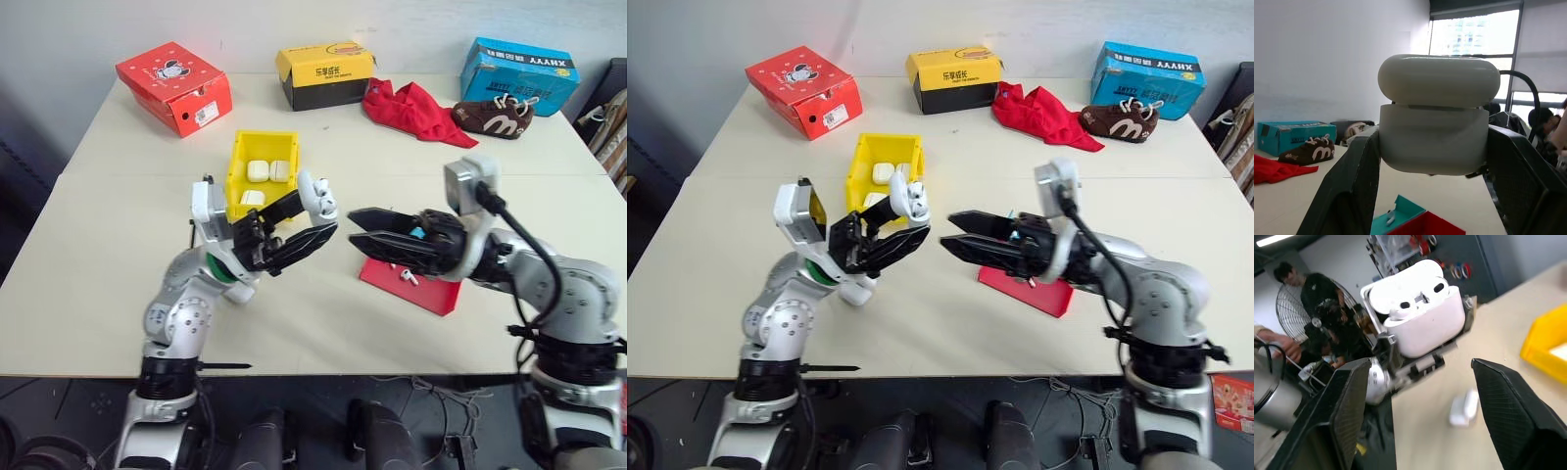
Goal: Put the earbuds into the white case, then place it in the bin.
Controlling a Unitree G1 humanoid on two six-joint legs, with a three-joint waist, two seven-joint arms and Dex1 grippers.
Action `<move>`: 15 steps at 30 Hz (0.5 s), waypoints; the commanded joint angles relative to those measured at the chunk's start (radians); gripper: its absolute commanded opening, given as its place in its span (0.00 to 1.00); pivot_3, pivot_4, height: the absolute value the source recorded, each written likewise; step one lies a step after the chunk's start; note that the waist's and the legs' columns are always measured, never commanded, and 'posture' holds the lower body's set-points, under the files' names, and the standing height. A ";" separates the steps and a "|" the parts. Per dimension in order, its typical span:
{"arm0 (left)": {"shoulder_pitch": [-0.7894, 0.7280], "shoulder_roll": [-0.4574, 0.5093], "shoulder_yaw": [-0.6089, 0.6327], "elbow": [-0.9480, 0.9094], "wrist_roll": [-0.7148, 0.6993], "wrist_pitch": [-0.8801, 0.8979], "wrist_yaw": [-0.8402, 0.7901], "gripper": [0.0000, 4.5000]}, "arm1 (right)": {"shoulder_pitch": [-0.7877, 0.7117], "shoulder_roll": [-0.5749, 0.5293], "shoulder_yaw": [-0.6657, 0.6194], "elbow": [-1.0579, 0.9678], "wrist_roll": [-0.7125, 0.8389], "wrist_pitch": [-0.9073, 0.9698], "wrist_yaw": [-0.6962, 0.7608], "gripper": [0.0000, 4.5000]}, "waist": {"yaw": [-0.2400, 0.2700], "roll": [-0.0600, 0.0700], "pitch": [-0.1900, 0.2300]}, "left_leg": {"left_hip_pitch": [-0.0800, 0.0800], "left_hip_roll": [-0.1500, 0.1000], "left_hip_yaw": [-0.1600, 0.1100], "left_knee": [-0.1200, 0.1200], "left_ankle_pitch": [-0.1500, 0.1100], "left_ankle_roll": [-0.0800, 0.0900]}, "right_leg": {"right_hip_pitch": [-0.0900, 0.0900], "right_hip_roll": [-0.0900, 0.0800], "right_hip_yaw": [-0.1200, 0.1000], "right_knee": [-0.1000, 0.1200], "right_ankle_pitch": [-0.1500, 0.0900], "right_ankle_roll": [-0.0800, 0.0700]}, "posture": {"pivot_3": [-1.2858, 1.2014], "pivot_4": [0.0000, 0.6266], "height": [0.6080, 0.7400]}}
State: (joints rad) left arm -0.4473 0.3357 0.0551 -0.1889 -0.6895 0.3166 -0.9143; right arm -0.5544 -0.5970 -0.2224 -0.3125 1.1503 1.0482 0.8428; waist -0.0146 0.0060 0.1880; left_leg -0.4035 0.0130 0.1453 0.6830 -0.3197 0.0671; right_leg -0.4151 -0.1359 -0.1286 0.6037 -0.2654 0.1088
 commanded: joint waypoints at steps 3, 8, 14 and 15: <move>-0.048 0.158 -0.107 -0.049 0.199 0.043 0.022 0.62 | -0.037 -0.136 0.039 -0.047 -0.135 -0.117 0.106 0.37 | 0.004 0.000 0.000 | 0.000 0.000 0.001 0.000 0.000 0.000 | 0.000 0.000 -0.001 0.000 0.000 0.000 | 0.52 0.24 1.00; -0.084 0.189 -0.167 -0.050 0.265 0.068 0.024 0.62 | -0.099 -0.138 0.182 -0.072 -0.286 -0.212 0.120 0.01 | 0.011 0.000 0.000 | 0.000 0.001 0.001 -0.001 -0.001 -0.001 | -0.001 -0.001 0.000 -0.001 0.000 0.000 | 0.52 0.24 1.00; -0.097 0.183 -0.211 -0.044 0.315 0.042 0.011 0.62 | -0.174 -0.083 0.360 -0.084 -0.461 -0.253 0.058 0.01 | 0.011 0.000 0.000 | 0.000 0.002 0.001 0.000 -0.001 -0.002 | -0.001 -0.004 -0.003 -0.001 0.000 0.000 | 0.52 0.24 1.00; -0.098 0.182 -0.214 -0.044 0.318 0.042 0.008 0.62 | -0.186 -0.074 0.374 -0.080 -0.483 -0.257 0.045 0.01 | 0.011 0.000 0.000 | 0.000 0.002 0.001 -0.001 -0.001 -0.002 | -0.001 -0.004 -0.003 -0.001 0.000 0.000 | 0.52 0.24 1.00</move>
State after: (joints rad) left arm -0.5316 0.5231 -0.1662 -0.1935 -0.3694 0.3771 -0.8996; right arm -0.7166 -0.6759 0.1371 -0.3626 0.7049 0.8091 0.9027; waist -0.0033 0.0060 0.1880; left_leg -0.4040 0.0148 0.1467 0.6825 -0.3205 0.0648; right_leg -0.4164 -0.1396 -0.1325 0.6029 -0.2654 0.1087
